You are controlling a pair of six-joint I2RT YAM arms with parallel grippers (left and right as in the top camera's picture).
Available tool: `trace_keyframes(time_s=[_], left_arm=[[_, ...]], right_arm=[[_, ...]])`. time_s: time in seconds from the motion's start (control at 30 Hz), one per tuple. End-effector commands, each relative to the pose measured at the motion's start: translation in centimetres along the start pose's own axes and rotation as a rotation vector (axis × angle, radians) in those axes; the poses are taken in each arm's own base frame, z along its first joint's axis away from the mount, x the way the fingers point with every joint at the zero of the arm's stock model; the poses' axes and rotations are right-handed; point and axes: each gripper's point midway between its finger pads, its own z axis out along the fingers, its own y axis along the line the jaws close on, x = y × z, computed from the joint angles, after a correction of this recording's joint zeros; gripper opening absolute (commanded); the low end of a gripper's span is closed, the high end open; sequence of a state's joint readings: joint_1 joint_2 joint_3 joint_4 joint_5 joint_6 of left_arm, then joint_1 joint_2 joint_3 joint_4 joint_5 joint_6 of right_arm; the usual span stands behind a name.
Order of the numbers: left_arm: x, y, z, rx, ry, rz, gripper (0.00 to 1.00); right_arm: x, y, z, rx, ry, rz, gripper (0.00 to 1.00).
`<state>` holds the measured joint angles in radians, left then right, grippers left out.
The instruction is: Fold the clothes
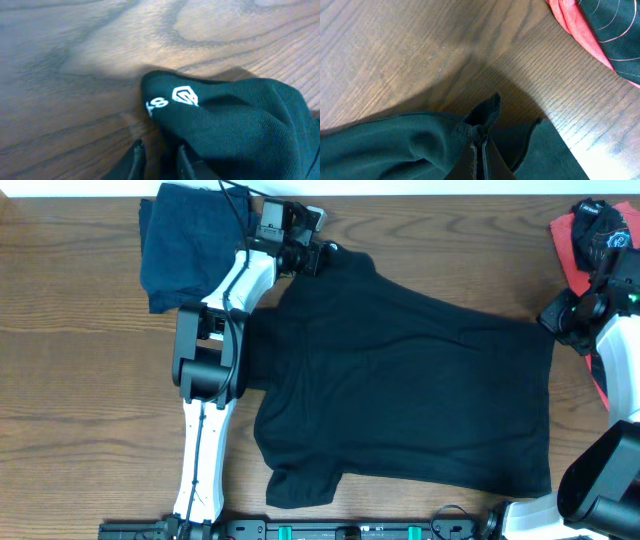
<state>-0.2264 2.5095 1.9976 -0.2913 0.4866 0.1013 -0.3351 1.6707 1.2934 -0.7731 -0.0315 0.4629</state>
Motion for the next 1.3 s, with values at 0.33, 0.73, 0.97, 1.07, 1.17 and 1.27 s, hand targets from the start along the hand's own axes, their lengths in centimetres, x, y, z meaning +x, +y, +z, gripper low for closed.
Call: trace_keyframes(time_s=[0.33, 0.73, 0.97, 1.07, 1.17, 1.27], left_arm=[[-3.6, -1.3, -3.9, -0.002, -0.063, 0.016, 0.38], [-1.6, -1.1, -1.7, 0.006, -0.022, 0.005, 0.66], [-2.2, -1.1, -1.3, 0.008, -0.053, 0.021, 0.66], [-1.9, -1.6, -0.9, 0.014, -0.043, 0.025, 0.66], [-1.5, -2.5, -0.2, 0.025, -0.031, 0.034, 0.66], [-1.2, -2.9, 0.3, 0.031, -0.026, 0.040, 0.66]], right_arm=[[0.2, 0.1, 0.2, 0.003, -0.005, -0.016, 0.01], [0.2, 0.2, 0.2, 0.001, -0.007, -0.016, 0.01], [0.1, 0.2, 0.2, 0.001, -0.008, -0.016, 0.01], [0.1, 0.2, 0.2, 0.000, -0.009, -0.016, 0.01], [0.1, 0.2, 0.2, 0.000, -0.009, -0.016, 0.01], [0.2, 0.2, 0.2, 0.001, -0.007, -0.016, 0.01]])
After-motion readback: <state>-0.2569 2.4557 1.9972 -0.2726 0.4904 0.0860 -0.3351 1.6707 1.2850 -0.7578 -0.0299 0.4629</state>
